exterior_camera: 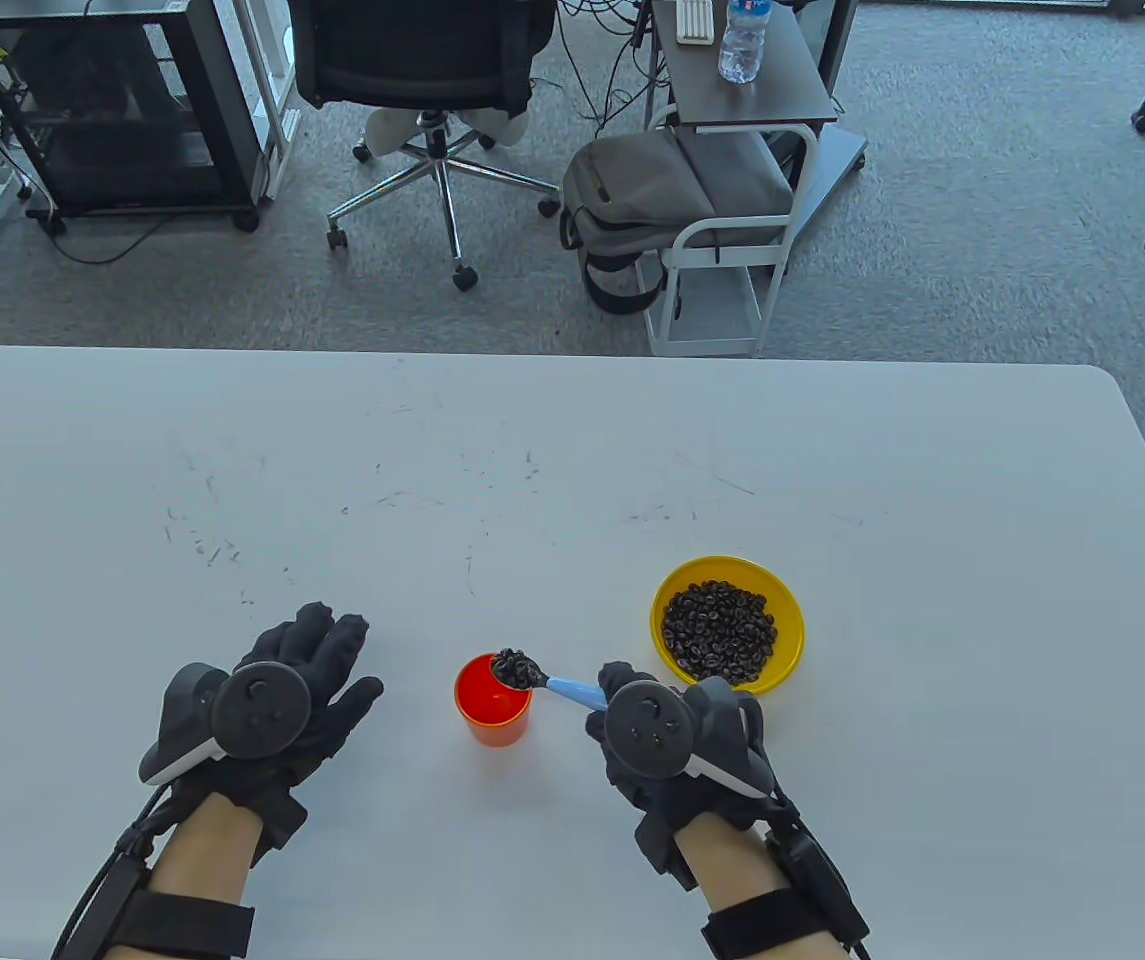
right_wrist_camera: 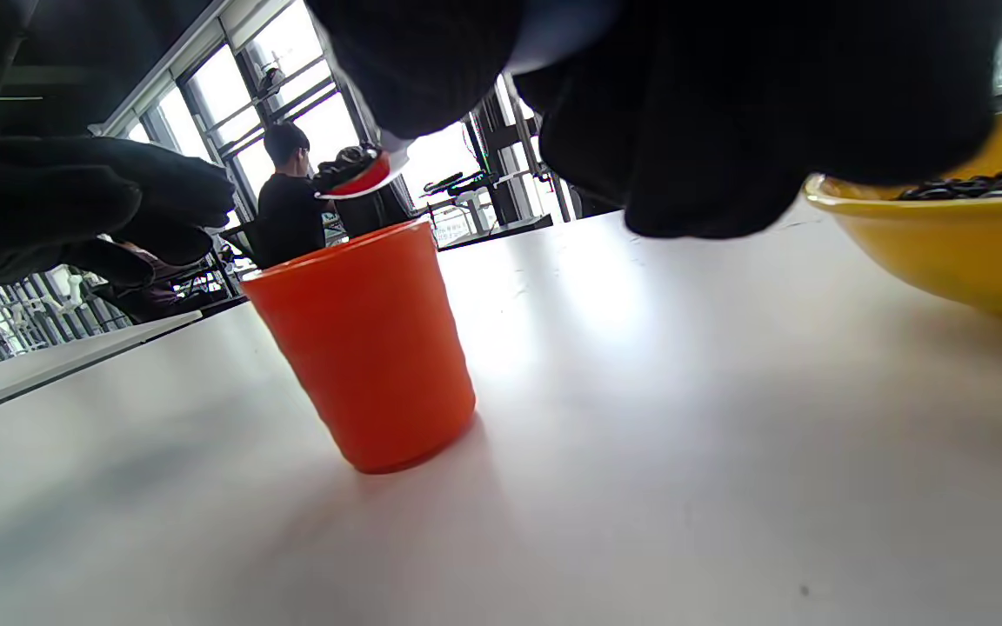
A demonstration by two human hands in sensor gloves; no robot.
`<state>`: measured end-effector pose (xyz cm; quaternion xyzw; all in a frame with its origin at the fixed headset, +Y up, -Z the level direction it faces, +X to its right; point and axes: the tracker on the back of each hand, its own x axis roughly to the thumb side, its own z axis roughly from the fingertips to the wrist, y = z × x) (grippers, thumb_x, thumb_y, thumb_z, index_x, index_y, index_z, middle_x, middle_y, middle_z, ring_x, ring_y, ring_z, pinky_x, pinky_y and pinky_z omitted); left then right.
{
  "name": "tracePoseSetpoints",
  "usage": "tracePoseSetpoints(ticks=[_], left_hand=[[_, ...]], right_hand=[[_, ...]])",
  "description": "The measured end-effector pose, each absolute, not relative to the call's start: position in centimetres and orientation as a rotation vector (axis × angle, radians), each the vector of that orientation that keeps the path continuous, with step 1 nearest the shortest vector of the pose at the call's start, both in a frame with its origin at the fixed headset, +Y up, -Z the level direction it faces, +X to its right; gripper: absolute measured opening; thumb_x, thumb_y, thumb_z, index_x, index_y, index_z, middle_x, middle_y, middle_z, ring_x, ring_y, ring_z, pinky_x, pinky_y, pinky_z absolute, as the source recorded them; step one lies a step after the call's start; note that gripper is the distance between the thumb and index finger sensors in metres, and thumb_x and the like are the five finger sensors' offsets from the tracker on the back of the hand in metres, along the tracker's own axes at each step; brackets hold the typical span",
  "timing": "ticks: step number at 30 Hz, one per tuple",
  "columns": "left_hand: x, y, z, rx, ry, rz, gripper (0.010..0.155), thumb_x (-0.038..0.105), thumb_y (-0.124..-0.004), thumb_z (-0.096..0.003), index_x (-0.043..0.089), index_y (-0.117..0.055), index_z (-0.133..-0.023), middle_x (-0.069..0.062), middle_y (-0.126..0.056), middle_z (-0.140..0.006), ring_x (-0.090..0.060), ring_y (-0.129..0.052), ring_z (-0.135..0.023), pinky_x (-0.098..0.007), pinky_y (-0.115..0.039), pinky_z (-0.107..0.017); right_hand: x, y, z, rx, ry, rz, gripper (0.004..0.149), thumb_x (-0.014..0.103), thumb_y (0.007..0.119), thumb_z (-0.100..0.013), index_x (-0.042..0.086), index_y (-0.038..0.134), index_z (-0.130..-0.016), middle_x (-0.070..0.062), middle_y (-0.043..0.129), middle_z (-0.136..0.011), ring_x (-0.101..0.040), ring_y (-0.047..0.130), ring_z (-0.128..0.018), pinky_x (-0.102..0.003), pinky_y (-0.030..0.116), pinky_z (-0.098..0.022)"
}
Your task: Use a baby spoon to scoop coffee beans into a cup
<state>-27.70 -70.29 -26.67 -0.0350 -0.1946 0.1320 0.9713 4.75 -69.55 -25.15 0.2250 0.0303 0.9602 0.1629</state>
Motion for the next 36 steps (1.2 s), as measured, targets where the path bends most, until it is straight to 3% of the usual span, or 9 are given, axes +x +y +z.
tracePoseSetpoints(ticks=[13, 14, 15, 18, 24, 36], left_hand=[[-27.6, -70.3, -26.7, -0.079, -0.391, 0.272, 0.068, 0.051, -0.061, -0.0636, 0.009, -0.051, -0.116, -0.031, -0.039, -0.115, -0.062, -0.051, -0.099, -0.076, -0.052, -0.062], [-27.6, -70.3, -26.7, -0.079, -0.391, 0.272, 0.068, 0.051, -0.061, -0.0636, 0.009, -0.051, -0.116, -0.031, -0.039, -0.115, -0.062, -0.051, -0.099, -0.076, -0.052, -0.062], [-27.6, -70.3, -26.7, -0.079, -0.39, 0.271, 0.068, 0.051, -0.061, -0.0635, 0.009, -0.051, -0.116, -0.031, -0.039, -0.115, -0.062, -0.051, -0.098, -0.076, -0.052, -0.062], [-27.6, -70.3, -26.7, -0.078, -0.39, 0.27, 0.068, 0.05, -0.061, -0.0635, 0.009, -0.05, -0.117, -0.031, -0.039, -0.115, -0.062, -0.051, -0.099, -0.076, -0.052, -0.062], [-27.7, -70.2, -26.7, -0.061, -0.394, 0.266, 0.068, 0.05, -0.061, -0.0636, 0.009, -0.05, -0.117, -0.031, -0.039, -0.115, -0.062, -0.051, -0.099, -0.076, -0.052, -0.062], [-27.3, -70.2, -26.6, -0.067, -0.406, 0.268, 0.068, 0.05, -0.061, -0.0636, 0.01, -0.05, -0.117, -0.031, -0.039, -0.115, -0.062, -0.051, -0.099, -0.076, -0.052, -0.062]], right_hand=[[1.8, -69.6, -23.4, 0.959, -0.269, 3.011, 0.058, 0.024, 0.08, -0.046, -0.01, 0.063, -0.09, -0.024, 0.085, -0.073, -0.042, 0.095, -0.044, -0.042, 0.087, -0.027], [1.7, -69.5, -23.3, 0.967, -0.284, 3.018, 0.06, 0.03, 0.08, -0.048, -0.01, 0.063, -0.09, -0.024, 0.085, -0.073, -0.042, 0.095, -0.044, -0.042, 0.086, -0.027], [1.7, -69.5, -23.3, 0.975, -0.297, 3.025, 0.058, 0.024, 0.08, -0.046, -0.01, 0.063, -0.09, -0.024, 0.085, -0.073, -0.042, 0.095, -0.044, -0.042, 0.087, -0.027], [1.9, -69.2, -23.2, 0.979, -0.333, 3.034, 0.058, 0.024, 0.081, -0.046, -0.01, 0.063, -0.09, -0.023, 0.085, -0.073, -0.042, 0.095, -0.044, -0.042, 0.087, -0.027], [4.4, -68.0, -23.7, 0.823, -0.379, 3.014, 0.058, 0.024, 0.08, -0.046, -0.009, 0.063, -0.09, -0.023, 0.085, -0.073, -0.042, 0.095, -0.044, -0.042, 0.087, -0.027], [15.1, -68.0, -26.3, 0.209, -0.295, 3.113, 0.057, 0.022, 0.08, -0.046, -0.011, 0.063, -0.09, -0.026, 0.085, -0.073, -0.045, 0.093, -0.045, -0.045, 0.086, -0.027]])
